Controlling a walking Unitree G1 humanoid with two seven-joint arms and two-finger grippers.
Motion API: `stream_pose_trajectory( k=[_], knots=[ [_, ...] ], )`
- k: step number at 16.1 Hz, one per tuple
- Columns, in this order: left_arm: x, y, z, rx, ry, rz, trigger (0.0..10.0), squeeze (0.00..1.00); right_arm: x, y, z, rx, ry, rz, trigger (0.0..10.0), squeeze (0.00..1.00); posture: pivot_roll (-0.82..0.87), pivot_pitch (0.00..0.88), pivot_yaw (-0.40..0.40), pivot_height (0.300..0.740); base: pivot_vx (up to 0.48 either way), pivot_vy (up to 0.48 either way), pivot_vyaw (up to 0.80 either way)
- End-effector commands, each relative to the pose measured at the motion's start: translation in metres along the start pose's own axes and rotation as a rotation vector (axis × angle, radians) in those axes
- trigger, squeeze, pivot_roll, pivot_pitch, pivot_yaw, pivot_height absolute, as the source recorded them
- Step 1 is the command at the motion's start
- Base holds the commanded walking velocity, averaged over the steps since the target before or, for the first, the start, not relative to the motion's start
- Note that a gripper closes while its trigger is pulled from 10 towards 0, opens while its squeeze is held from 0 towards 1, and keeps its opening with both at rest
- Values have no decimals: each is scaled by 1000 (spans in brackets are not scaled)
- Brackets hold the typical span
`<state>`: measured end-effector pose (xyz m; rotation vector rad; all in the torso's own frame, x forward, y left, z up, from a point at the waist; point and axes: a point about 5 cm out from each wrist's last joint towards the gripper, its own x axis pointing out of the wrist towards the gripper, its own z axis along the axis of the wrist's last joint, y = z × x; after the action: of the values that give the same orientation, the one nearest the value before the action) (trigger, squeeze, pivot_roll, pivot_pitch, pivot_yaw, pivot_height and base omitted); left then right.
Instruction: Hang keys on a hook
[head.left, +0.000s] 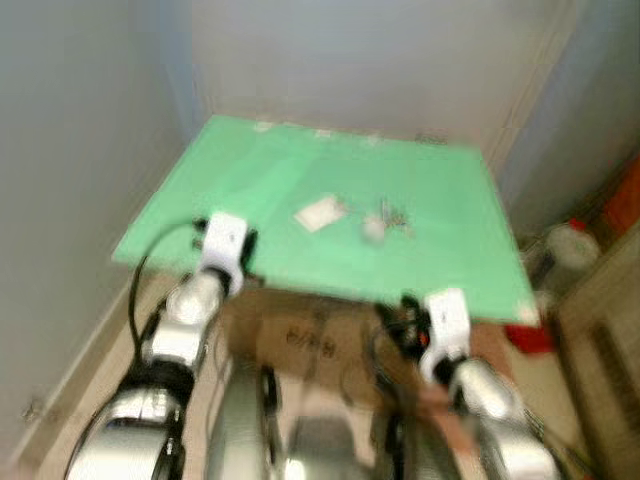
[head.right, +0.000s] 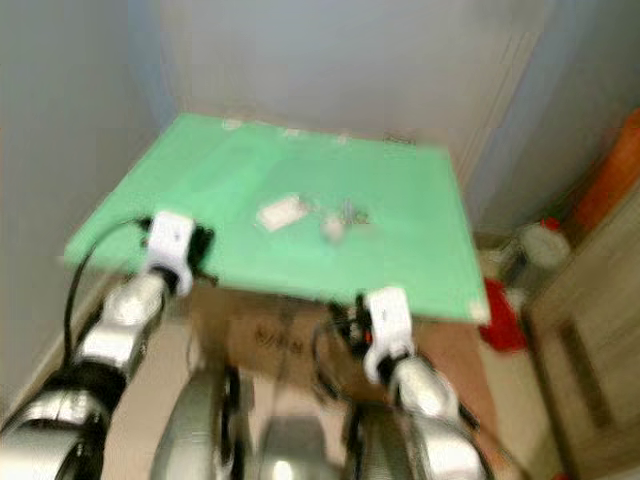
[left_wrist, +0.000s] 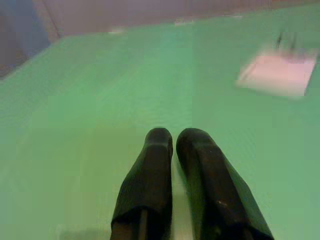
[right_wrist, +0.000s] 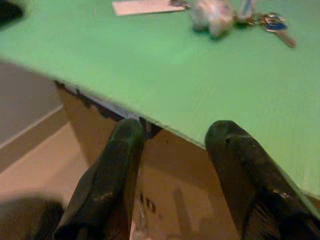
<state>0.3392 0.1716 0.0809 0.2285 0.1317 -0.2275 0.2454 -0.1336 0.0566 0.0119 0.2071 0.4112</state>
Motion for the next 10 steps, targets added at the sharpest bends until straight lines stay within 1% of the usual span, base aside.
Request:
stream_pose_trajectory(
  k=[1, 6, 8, 10],
  knots=[
    [0, 3, -3, 22, 31, 0, 10000, 0, 0, 3, -1, 16, -2, 8, 10000, 0, -2, 78, -28, 591, 371, 304, 0],
    [1, 6, -2, 36, 32, 5, 10000, 0, -1, 5, -2, 16, -4, 7, 10000, 0, -2, 79, -24, 591, 387, 283, 0],
    [1, 7, -2, 55, 31, 13, 10000, 0, 0, 6, -3, 17, -6, 8, 10000, 0, -1, 80, -21, 591, 0, 0, 0],
    [1, 9, -1, 57, 28, 24, 10000, 0, -1, 7, -3, 18, -7, 8, 10000, 0, 2, 79, -18, 591, 0, 0, 0]
  ],
)
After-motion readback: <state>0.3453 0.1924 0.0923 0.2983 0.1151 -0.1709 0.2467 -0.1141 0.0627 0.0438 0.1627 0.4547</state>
